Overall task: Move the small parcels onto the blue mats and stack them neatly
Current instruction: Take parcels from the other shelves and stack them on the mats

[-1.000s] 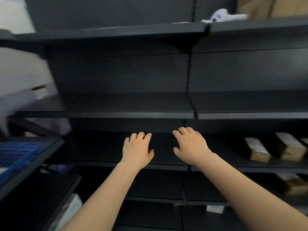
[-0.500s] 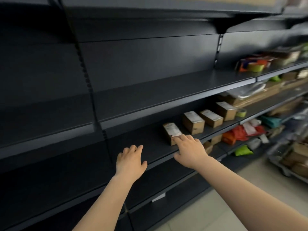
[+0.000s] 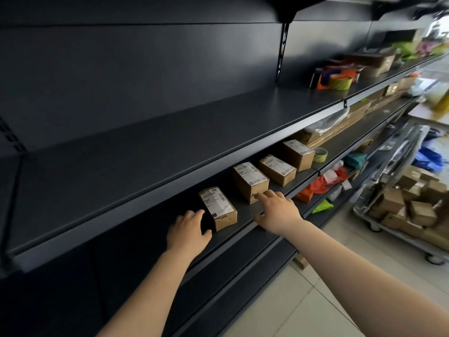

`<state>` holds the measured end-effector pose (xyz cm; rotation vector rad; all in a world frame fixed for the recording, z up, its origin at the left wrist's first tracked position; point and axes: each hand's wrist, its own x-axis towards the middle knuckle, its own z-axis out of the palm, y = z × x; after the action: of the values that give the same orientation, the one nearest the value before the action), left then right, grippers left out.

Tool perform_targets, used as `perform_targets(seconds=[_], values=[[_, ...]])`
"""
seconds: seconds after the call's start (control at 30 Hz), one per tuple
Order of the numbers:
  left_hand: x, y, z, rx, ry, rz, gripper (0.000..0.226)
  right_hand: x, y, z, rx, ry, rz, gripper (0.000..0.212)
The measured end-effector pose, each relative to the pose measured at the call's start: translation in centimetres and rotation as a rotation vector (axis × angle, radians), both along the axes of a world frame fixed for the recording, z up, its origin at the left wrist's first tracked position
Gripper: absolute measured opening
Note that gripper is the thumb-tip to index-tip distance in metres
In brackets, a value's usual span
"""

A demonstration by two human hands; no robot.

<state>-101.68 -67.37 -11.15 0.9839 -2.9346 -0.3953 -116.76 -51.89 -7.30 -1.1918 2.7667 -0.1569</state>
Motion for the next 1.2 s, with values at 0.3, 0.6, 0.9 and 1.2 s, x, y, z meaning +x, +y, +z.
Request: perform_targets(seconds=[0.3,0.6,0.9,1.2], values=[[-7.4,0.0,-3.8,0.123,-0.031,0.204,0.058,-10.0,-2.6,-3.4,0.018,-0.112,0.139,0.055],[-13.1,2.2,-6.2,0.231,-0.017,0.529,0.057,-19.3,-4.1,-6.0,-0.013,-0.278,0.294,0.057],[-16.2,0.5,-8.7,0.28,0.098,0.775,0.064,-24.2,-7.5,-9.8,-0.248,-0.531,0.159,0.063],[-18.7,-1.2,-12.5,0.543,0.501,0.907,0.092,-25.9,-10.7,-13.8,-0.507,-1.064,-0.143,0.056]])
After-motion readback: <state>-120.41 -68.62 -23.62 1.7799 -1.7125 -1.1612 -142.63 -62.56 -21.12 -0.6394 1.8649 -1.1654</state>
